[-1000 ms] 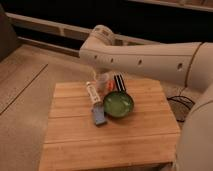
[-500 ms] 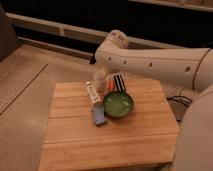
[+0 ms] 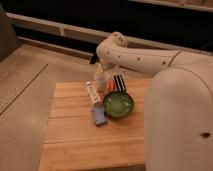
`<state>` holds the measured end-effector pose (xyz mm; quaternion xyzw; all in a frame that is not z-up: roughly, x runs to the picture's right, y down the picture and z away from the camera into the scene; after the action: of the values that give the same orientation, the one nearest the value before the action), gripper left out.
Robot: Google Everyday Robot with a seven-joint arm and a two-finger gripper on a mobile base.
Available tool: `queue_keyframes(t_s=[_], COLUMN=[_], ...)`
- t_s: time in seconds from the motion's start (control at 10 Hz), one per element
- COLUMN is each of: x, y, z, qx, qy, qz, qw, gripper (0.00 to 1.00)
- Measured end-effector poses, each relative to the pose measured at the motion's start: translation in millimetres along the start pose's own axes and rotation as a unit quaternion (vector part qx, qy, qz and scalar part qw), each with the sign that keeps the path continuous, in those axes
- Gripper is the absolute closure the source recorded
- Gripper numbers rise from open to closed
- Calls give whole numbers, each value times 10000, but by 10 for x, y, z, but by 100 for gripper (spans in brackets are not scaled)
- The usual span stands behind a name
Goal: Place the ceramic cup in the ceramic bowl
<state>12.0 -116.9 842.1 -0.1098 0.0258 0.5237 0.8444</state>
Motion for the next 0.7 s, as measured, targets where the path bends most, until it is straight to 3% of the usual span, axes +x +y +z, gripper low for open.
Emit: queue_keyframes(t_s=[0.3,0.7], x=[-99,-88], y=[28,18], z=[261,269], qx=[-208,-222], qy=[164,147], qz=[-311,-275], qw=[9992,9993], gripper=[35,35])
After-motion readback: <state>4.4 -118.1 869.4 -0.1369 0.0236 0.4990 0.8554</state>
